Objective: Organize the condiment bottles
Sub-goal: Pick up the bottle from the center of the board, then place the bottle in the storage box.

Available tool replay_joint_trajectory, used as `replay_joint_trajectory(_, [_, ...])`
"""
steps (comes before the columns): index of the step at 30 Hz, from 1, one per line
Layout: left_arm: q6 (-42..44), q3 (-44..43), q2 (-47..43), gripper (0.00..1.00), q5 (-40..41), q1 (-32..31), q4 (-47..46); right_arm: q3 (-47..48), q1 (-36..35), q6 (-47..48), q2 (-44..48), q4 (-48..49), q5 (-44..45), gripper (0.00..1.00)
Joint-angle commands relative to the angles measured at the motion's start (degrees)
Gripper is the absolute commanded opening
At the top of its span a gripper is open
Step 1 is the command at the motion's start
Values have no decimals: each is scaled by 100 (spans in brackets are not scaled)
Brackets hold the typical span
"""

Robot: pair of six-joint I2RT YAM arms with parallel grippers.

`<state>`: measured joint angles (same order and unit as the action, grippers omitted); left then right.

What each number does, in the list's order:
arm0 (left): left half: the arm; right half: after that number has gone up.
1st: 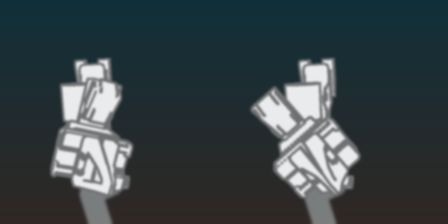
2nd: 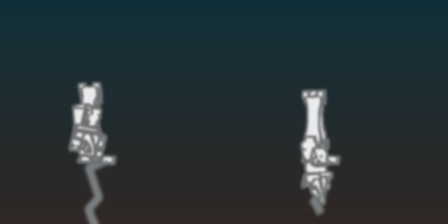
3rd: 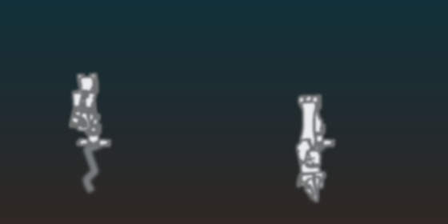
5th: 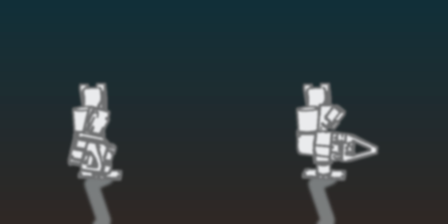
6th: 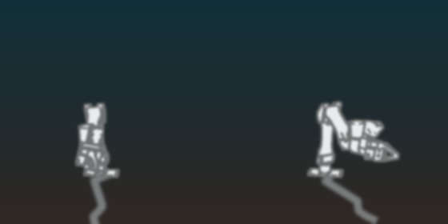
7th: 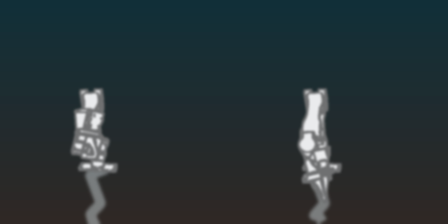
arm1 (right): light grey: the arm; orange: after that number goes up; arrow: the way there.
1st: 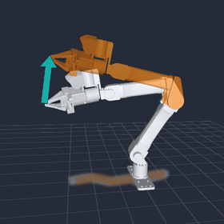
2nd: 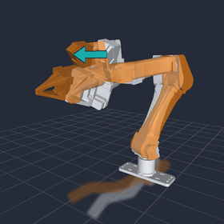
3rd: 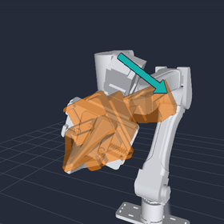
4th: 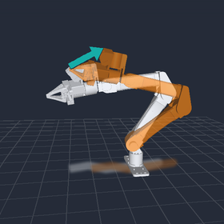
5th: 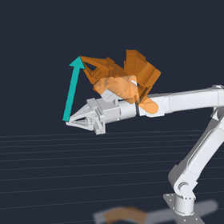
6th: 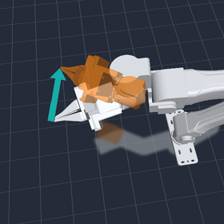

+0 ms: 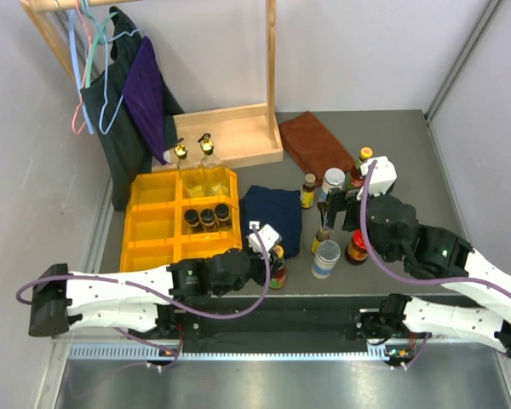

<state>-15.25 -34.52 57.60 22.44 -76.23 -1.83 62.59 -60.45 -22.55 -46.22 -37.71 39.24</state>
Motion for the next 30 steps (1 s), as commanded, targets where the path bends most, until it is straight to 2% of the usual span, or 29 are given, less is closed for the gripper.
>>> replay_joint_trajectory(1, [-391,-897,-539,0,857,-15,356,-10,59,-57,69,36,92,99])
replay_joint_trajectory(8, [-892,-1425,-1233,0,2307,-24,1956,-62,68,-75,86,62,127,99])
replay_joint_trajectory(11, [-1366,-1513,-1523,0,2967,-24,2773,-89,68,-75,78,106,127,99])
replay_joint_trajectory(18, [-3086,-1373,-2112,0,4022,-15,4417,-106,85,-83,-1,159,101,99])
replay_joint_trajectory(26, [-4442,-1329,-2201,0,4891,-15,5823,-115,103,-92,-72,177,75,99])
replay_joint_trajectory(29, [-5416,-1478,-2026,0,5156,-24,6824,-133,103,-101,-72,177,66,99])
replay_joint_trajectory(30, [-6002,-1504,-1964,0,5279,-24,7088,-133,103,-101,-72,177,75,99])
